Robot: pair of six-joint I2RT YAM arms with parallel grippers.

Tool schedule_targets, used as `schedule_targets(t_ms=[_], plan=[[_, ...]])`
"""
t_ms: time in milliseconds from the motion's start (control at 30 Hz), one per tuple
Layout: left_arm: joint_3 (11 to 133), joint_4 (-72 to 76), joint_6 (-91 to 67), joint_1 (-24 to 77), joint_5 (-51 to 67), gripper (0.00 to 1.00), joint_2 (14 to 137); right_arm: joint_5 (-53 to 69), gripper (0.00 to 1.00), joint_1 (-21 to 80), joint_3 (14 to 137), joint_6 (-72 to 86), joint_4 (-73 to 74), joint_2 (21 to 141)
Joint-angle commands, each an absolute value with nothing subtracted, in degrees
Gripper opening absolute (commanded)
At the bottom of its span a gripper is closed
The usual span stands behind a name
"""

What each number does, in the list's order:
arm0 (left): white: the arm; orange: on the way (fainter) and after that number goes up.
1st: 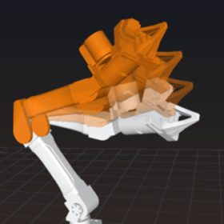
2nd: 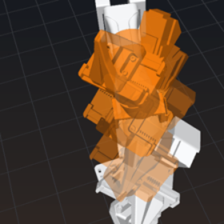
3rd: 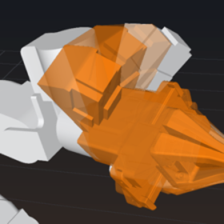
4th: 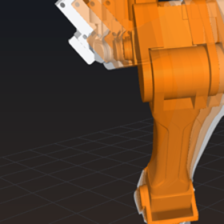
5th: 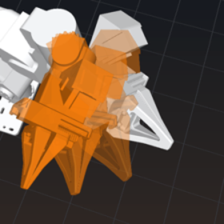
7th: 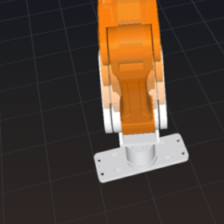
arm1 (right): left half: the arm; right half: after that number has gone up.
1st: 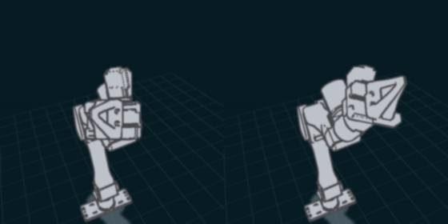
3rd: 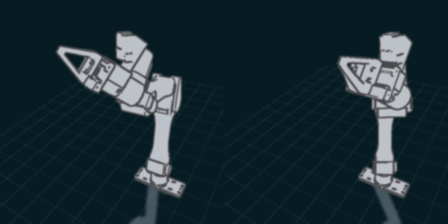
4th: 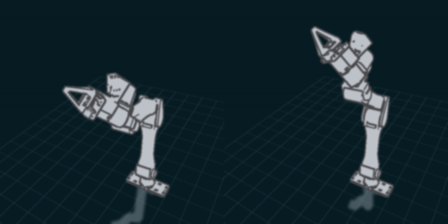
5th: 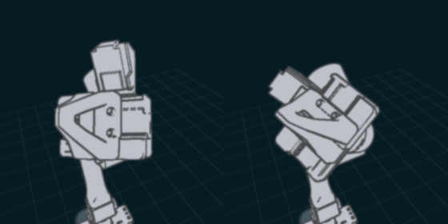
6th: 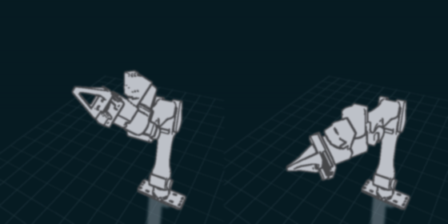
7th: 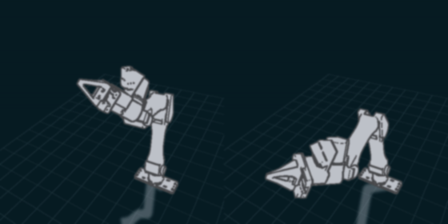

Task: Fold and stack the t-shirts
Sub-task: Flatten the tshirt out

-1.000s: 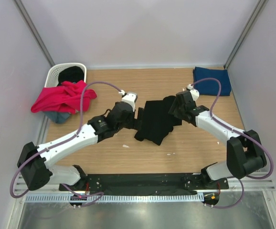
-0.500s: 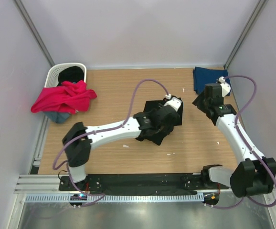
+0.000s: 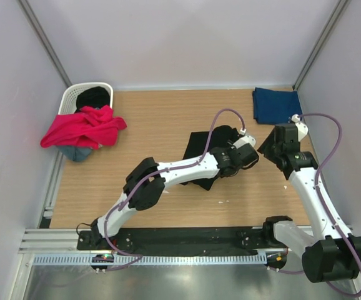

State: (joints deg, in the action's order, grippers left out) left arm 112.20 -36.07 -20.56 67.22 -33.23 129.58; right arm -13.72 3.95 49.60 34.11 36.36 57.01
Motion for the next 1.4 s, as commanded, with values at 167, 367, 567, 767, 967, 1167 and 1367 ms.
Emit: schedule_targets(t_ms=[167, 367, 567, 767, 967, 1167, 1367], plan=[[119.4, -36.9, -19.2, 67.1, -41.1, 0.31, 133.9, -12.8, 0.54, 3.7, 49.7, 31.8, 36.9, 56.8], [119.3, -37.4, -20.0, 66.1, -41.1, 0.00, 132.7, -10.3, 0.53, 3.7, 49.0, 31.5, 35.6, 57.6], [117.6, -38.0, -23.9, 63.0, -34.6, 0.00, 124.9, -0.8, 0.50, 3.7, 45.2, 28.4, 28.2, 58.5], [106.7, -35.9, -30.7, 57.9, -26.2, 0.00, 111.3, 4.7, 0.46, 4.2, 42.0, 30.4, 22.9, 63.5], [90.5, -33.9, -33.2, 53.4, -21.9, 0.00, 97.8, 3.8, 0.45, 8.3, 40.5, 33.9, 15.7, 70.0], [71.1, -32.1, -40.9, 47.6, -20.8, 0.00, 88.0, 1.1, 0.46, 17.2, 45.3, 36.0, 13.5, 76.7], [56.7, -35.6, -47.9, 42.2, -25.2, 0.00, 77.3, -3.2, 0.48, 21.5, 47.6, 39.1, 13.5, 82.1]])
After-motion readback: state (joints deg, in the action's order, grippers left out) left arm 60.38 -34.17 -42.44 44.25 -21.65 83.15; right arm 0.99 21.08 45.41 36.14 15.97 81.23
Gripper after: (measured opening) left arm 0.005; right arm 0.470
